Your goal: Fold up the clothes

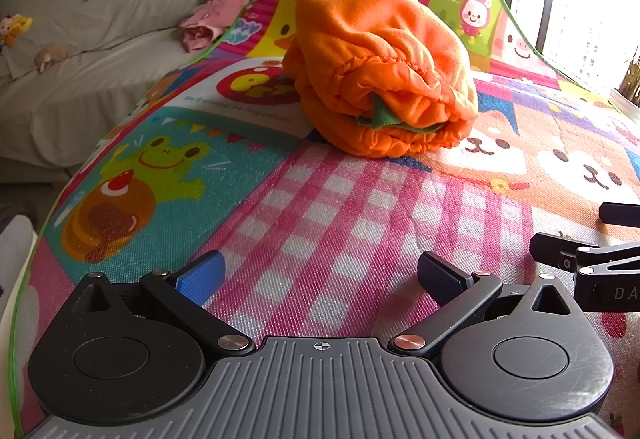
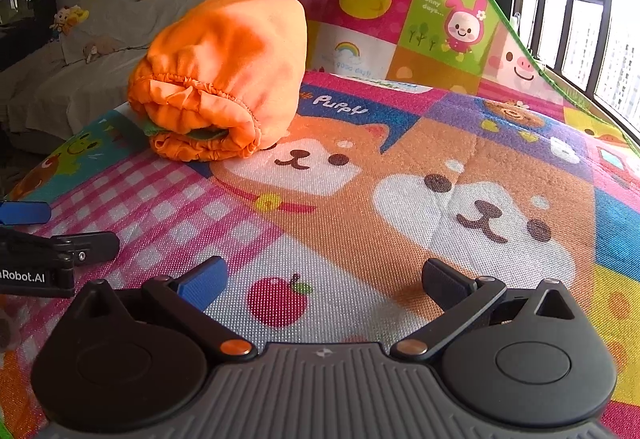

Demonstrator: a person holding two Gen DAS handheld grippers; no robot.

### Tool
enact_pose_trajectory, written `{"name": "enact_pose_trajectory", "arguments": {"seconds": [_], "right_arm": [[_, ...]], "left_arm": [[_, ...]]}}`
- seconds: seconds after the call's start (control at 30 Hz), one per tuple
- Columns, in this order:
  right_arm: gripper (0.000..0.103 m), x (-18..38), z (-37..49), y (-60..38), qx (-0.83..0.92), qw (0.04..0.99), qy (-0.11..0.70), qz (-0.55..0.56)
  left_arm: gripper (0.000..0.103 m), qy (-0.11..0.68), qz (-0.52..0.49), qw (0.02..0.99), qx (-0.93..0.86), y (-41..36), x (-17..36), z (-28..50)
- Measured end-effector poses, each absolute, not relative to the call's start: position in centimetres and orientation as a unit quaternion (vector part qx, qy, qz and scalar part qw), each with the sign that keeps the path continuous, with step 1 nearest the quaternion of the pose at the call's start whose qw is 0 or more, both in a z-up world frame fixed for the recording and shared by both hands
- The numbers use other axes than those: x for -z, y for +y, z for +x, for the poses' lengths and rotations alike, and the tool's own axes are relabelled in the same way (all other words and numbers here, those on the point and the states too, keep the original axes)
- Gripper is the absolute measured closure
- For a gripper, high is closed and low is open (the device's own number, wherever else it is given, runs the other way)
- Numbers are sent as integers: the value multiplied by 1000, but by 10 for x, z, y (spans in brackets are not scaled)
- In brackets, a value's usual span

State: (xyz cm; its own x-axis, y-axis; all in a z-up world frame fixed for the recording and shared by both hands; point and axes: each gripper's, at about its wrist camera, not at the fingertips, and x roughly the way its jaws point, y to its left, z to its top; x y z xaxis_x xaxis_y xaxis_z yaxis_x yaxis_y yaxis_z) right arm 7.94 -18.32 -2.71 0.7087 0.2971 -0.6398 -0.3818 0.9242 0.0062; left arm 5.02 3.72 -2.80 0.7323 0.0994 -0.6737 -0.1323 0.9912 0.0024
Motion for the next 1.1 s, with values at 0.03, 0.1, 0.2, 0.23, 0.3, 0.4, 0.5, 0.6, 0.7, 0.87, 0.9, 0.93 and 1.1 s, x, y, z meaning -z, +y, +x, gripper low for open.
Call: {"name": "enact_pose_trajectory", "arguments": {"seconds": [0.03,0.1,0.2,0.23,0.3,0.4,0.5,0.6,0.7,0.87,0.9,0.93,1.1], "right_arm": [[0,27,79,-183,-184,922,334,-63],[0,27,79,-183,-183,923,333,-63],[0,28,78,-183,-183,923,332,-63],[0,28,78,-183,-182,924,331,-63],[0,28,78,-183,-182,924,331,-63],[0,28,78,-182,-181,924,330,-62],[0,28,77,-182,-181,925,329,-61],[0,29,75,-182,-180,926,327,-61],[0,29,75,-183,-180,926,327,-60],[0,29,74,-183,-180,926,327,-60],[0,29,74,-183,-180,926,327,-60],[0,29,74,-183,-180,926,327,-60],[0,30,74,-183,-181,926,327,-59]], "left_arm": [[0,360,-23,930,-62,37,28,50],[0,360,-23,930,-62,37,28,50],[0,360,-23,931,-63,37,28,50],[0,360,-23,931,-63,37,28,50],[0,359,-23,931,-63,37,28,50],[0,359,-23,931,-63,37,28,50],[0,359,-23,931,-63,37,28,50],[0,359,-23,931,-62,37,28,50],[0,359,-23,931,-63,37,28,50],[0,359,-23,931,-63,37,29,50],[0,359,-23,931,-63,37,29,50],[0,359,-23,931,-63,37,29,50],[0,359,-24,931,-64,37,29,50]]}}
